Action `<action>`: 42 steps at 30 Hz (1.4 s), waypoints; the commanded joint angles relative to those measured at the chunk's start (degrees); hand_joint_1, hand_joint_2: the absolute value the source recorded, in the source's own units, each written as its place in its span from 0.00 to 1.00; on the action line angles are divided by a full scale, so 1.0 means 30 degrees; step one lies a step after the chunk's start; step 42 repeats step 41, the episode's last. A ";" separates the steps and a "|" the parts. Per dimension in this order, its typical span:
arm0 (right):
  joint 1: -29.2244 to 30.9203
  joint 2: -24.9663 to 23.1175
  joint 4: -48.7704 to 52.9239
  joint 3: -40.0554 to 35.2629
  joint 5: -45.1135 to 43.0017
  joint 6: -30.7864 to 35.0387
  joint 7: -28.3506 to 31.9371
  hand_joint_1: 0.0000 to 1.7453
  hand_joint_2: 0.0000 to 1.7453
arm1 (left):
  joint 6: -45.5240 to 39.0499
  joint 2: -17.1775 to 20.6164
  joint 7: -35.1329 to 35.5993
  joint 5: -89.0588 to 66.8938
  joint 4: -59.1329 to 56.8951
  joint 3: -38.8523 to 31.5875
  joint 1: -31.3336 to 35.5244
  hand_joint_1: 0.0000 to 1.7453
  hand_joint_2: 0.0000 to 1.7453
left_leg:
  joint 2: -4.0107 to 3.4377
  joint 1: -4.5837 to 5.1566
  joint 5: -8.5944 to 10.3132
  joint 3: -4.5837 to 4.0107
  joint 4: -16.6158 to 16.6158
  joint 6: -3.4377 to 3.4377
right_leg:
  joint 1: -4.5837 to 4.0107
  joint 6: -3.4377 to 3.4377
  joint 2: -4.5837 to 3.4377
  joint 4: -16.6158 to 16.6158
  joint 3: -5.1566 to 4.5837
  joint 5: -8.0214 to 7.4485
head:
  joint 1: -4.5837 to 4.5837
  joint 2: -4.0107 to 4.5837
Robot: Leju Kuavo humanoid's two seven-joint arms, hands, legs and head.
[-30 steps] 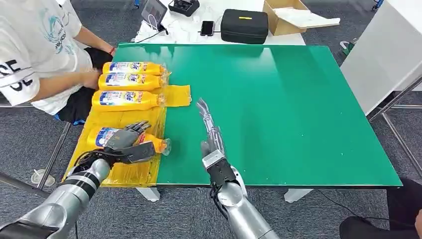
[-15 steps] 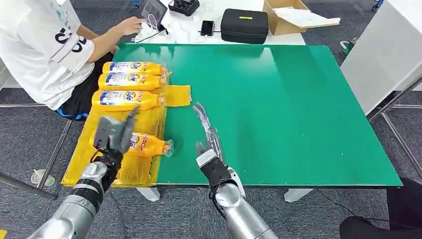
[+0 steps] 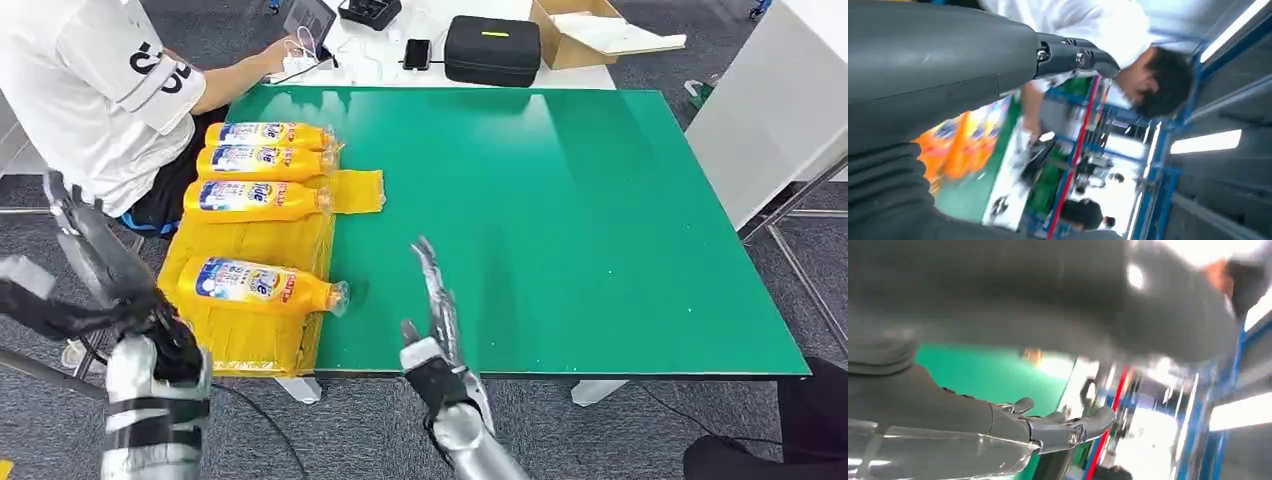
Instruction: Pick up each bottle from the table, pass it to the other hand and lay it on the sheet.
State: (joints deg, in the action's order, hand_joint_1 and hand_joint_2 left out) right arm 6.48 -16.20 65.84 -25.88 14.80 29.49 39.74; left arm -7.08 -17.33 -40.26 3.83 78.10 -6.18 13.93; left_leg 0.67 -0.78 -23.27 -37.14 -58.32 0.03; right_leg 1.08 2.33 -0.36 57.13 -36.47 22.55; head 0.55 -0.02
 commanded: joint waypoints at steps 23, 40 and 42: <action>-0.6089 -0.0257 0.7054 0.4474 0.1048 0.3502 0.0088 0.00 1.00 | -0.1224 0.0095 0.0087 -0.0224 0.1179 0.6069 -0.7932 0.00 1.00 | -0.0057 0.0001 -0.0100 0.0127 0.0022 -0.0020 | -0.0005 -0.0044 -0.0005 -0.0043 0.0114 0.0074 | 0.0000 0.0007; -0.6197 -0.0389 0.6753 0.4667 0.1050 0.3502 0.0088 0.00 1.00 | -0.0599 0.0043 0.0087 0.1053 0.0010 0.5742 -0.7618 0.00 1.00 | -0.0043 0.0011 -0.0095 0.0141 0.0034 -0.0019 | 0.0005 -0.0043 0.0007 -0.0044 0.0127 0.0076 | 0.0000 0.0007; -0.6271 -0.0430 0.6703 0.4726 0.1064 0.3502 0.0088 0.00 1.00 | -0.0514 0.0036 0.0087 0.1138 -0.0193 0.5726 -0.7569 0.00 1.00 | -0.0050 0.0002 -0.0113 0.0186 0.0037 -0.0021 | -0.0007 -0.0055 0.0008 -0.0054 0.0176 0.0090 | 0.0000 0.0007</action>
